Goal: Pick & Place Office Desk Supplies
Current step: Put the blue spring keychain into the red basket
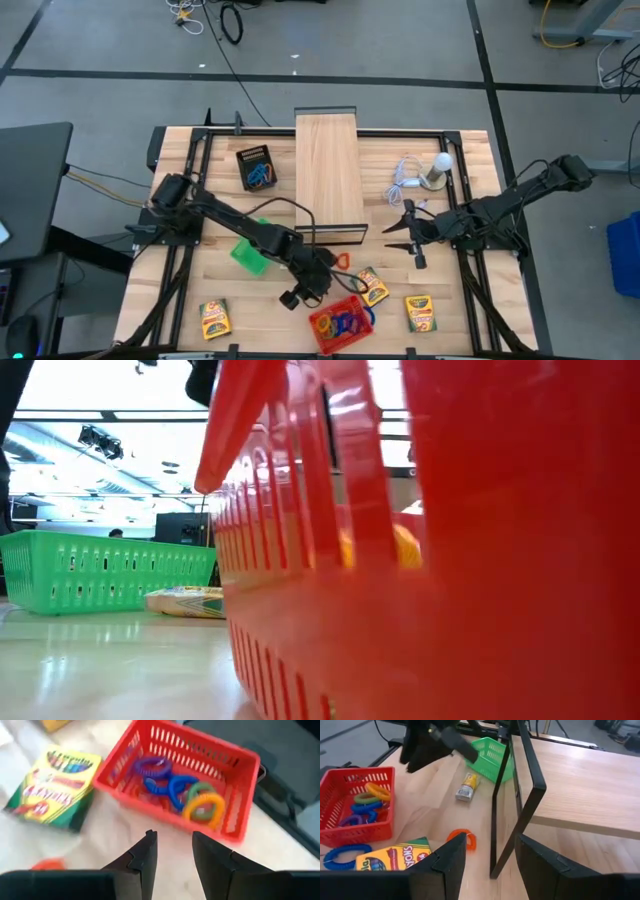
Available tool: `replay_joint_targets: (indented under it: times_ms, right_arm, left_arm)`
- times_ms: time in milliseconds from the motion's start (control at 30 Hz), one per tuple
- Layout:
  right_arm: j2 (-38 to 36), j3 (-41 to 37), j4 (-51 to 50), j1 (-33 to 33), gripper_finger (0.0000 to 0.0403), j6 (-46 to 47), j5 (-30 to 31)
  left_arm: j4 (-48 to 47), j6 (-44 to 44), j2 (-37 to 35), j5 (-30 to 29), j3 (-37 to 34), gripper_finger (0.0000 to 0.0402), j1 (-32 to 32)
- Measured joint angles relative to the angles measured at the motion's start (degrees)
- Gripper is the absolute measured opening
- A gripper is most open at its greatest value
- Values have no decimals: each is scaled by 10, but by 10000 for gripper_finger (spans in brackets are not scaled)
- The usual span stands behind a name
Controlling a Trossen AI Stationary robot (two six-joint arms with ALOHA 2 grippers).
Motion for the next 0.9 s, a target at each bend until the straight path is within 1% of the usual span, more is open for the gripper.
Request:
replay_joint_targets:
  times_ms: [100, 233, 333, 433, 533, 600, 700, 833, 900]
  right_arm:
    - [0, 0, -1, 6, 176, 8, 0]
    - [4, 0, 0, 24, 176, 32, -2]
    - [22, 0, 3, 44, 176, 63, -3]
    - [73, 0, 26, 68, 174, 93, -3]
    - [148, 1, 96, 98, 169, 102, -5]
    - [204, 8, 131, 115, 167, 102, -5]
    - [272, 38, 139, 137, 165, 102, 0]
    - [338, 86, 134, 164, 165, 96, 9]
    - [356, 111, 122, 175, 165, 94, 9]
  left_arm:
    - [-23, 1, -17, -24, 0, 130, 0]
    - [-27, 2, -28, -29, 0, 130, 1]
    - [-40, 8, -28, -32, 0, 130, 0]
    - [-50, 15, -28, -54, -7, 130, 4]
    - [-41, 15, -28, -75, -18, 130, 9]
    - [6, 12, -31, -77, -34, 130, 14]
    - [101, -3, -38, -81, -78, 130, 20]
    - [241, -22, -53, -120, -162, 129, 18]
    - [303, -37, -67, -136, -203, 129, 18]
